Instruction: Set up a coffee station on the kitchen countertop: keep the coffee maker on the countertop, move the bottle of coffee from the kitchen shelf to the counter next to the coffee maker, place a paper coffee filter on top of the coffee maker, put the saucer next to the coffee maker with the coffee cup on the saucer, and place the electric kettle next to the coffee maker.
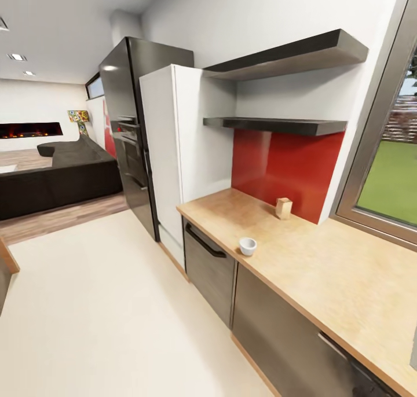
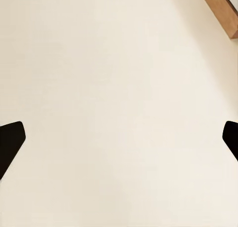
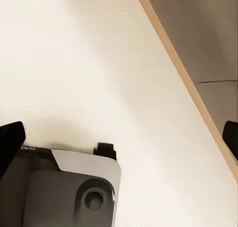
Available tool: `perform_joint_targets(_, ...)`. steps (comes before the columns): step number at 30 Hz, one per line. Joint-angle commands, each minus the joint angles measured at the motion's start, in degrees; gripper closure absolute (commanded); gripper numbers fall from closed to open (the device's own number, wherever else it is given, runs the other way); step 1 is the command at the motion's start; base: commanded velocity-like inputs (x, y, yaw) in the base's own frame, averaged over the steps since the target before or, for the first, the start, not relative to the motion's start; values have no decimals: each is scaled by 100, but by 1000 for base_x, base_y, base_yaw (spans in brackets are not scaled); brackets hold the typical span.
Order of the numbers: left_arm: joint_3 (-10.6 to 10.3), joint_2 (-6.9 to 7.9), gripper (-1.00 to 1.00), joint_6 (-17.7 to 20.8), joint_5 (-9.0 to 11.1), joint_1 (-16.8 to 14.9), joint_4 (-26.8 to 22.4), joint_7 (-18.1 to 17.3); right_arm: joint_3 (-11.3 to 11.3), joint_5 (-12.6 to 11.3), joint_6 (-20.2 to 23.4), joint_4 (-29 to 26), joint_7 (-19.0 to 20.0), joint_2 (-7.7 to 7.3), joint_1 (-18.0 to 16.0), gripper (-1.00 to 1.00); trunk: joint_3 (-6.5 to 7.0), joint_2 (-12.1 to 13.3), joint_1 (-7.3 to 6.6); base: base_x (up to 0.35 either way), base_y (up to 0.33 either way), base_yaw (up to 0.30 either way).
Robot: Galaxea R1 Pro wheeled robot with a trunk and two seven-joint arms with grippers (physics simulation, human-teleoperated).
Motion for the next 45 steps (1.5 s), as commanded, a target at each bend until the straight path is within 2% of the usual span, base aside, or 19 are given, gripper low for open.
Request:
perform_joint_targets(1, 9, -1, -100, 16, 62, -2, 0, -55, 48, -58, 24, -11, 7, 0, -3, -100, -7, -8, 5, 245, 257, 0)
perform_joint_targets(21, 9, -1, -100, 19, 59, -3, 0, -54, 31, -102, 24, -23, 7, 7, -3, -100, -7, -8, 5, 248, 253, -14)
perform_joint_targets(45, 9, -1, -100, 19, 58, -4, 0, -50, 31, -102, 24, -23, 7, 6, -3, -100, -7, -8, 5, 277, 234, -253)
